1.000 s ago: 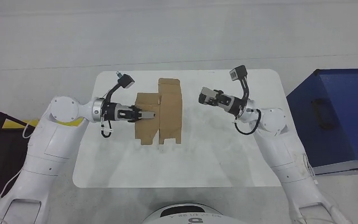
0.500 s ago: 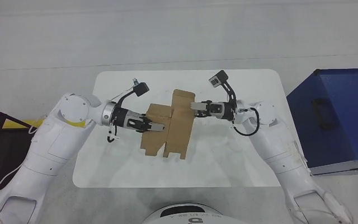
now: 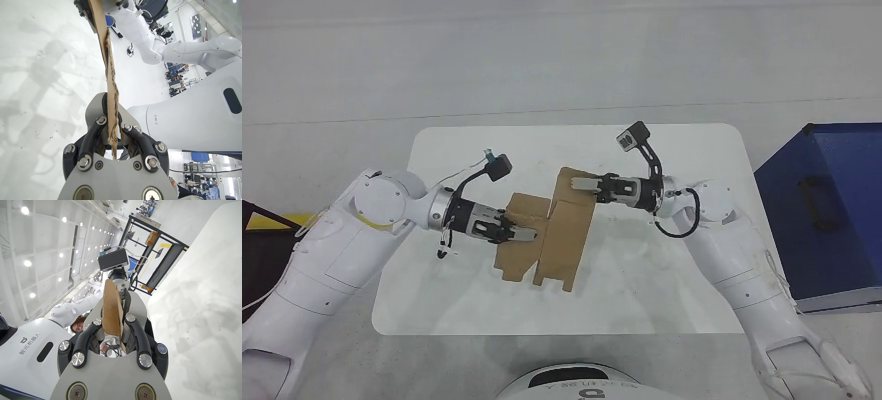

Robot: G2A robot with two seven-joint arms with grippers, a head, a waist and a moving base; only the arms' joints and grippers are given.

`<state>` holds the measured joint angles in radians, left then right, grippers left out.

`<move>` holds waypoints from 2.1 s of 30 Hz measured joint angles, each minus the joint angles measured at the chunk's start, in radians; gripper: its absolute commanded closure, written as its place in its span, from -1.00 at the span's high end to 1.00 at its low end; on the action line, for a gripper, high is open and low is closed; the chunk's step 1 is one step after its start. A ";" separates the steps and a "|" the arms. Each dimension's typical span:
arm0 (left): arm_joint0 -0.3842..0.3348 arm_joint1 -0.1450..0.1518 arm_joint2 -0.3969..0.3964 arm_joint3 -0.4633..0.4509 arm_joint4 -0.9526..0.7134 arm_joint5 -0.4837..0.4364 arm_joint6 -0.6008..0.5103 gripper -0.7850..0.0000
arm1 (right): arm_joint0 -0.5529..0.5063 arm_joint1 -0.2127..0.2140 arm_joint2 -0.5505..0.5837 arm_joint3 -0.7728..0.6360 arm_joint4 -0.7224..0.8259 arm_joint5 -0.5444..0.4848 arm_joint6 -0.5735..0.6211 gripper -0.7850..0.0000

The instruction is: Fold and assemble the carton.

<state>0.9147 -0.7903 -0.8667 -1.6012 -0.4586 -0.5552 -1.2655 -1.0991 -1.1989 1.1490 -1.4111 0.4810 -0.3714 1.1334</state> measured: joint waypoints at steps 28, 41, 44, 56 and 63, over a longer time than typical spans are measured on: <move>-0.020 0.010 0.010 0.041 0.134 0.039 0.278 1.00 | -0.151 0.001 0.052 -0.268 -0.584 0.151 -0.724 -1.00; -0.011 -0.025 0.065 -0.036 0.280 0.155 0.355 1.00 | -0.124 -0.012 0.013 -0.249 -0.624 0.203 -0.770 -1.00; -0.005 -0.025 0.041 0.007 0.241 0.130 0.358 1.00 | -0.143 -0.009 0.036 -0.260 -0.605 0.179 -0.773 -1.00; 0.023 -0.022 -0.009 -0.003 0.182 0.085 0.278 1.00 | -0.178 -0.010 0.048 -0.270 -0.564 0.116 -0.769 -1.00; 0.055 -0.019 -0.065 0.051 0.154 0.045 0.334 1.00 | -0.204 -0.010 0.084 -0.267 -0.438 0.023 -0.753 -1.00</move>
<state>0.9699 -0.8090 -0.9317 -1.5499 -0.3041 -0.5102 -0.9312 -1.3033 -1.2090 1.2329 -1.6785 0.0429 -0.3484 0.3800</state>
